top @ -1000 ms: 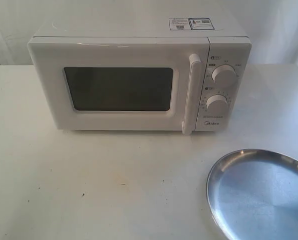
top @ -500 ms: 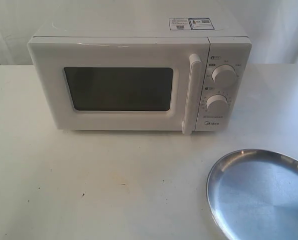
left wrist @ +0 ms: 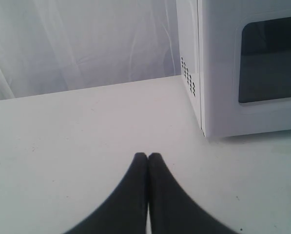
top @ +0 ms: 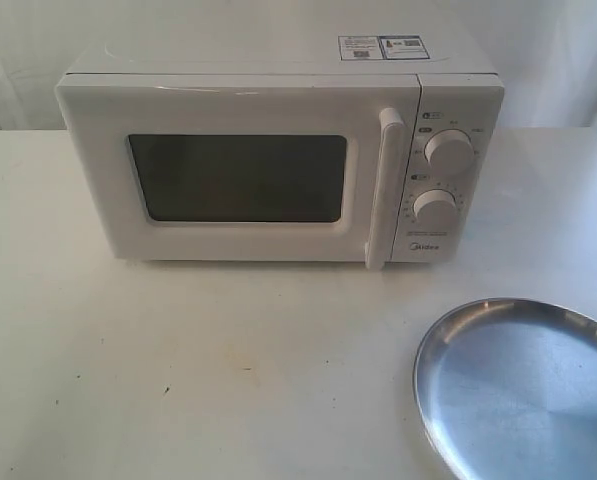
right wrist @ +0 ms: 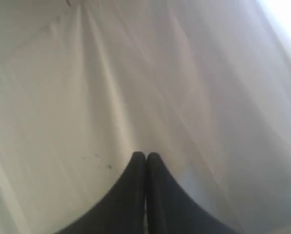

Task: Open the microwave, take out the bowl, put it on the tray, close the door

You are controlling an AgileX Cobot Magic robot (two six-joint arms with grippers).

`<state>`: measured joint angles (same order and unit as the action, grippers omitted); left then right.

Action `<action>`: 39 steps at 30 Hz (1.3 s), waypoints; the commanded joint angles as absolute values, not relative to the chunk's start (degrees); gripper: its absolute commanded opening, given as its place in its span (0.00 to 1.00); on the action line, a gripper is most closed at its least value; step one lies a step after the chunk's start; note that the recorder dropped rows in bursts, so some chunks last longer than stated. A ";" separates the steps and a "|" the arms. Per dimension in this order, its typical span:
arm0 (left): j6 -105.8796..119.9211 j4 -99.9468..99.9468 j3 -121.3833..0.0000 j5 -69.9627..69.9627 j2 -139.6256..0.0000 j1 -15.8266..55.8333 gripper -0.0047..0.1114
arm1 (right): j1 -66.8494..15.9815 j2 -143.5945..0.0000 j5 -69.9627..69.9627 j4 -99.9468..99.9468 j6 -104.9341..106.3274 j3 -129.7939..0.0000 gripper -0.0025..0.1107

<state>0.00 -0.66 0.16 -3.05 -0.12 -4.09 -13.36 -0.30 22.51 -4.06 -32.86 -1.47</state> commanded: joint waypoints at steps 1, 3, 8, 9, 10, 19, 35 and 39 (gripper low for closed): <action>0.00 -0.40 0.00 -3.00 0.00 -3.96 0.04 | -14.18 -4.40 36.62 -31.28 -55.69 -8.60 0.02; 0.00 -0.40 0.00 -3.00 0.00 -3.96 0.04 | -14.18 -10.01 39.52 -39.84 -60.07 -14.58 0.02; 0.00 -0.40 0.00 -3.00 0.00 -3.96 0.04 | -14.22 -27.08 40.72 -49.23 -60.82 -26.78 0.02; 0.00 -0.40 0.00 -3.00 0.00 -3.96 0.04 | -14.22 -30.16 41.63 -51.61 -60.82 -28.19 0.02; 0.00 -0.40 0.00 -3.00 0.00 -3.96 0.04 | -14.22 -34.12 43.31 -54.89 -61.42 -29.60 0.02; 0.00 -0.40 0.00 -3.00 0.00 -3.96 0.04 | -13.60 -65.56 54.79 -63.66 -48.28 -32.22 0.02; 0.00 -0.40 0.00 -3.00 0.00 -3.96 0.04 | -4.59 -93.61 69.96 -67.25 -24.76 -31.20 0.02; 0.00 -0.40 0.00 -3.00 0.00 -3.96 0.04 | -4.47 -98.23 69.96 -67.55 -16.70 -31.55 0.02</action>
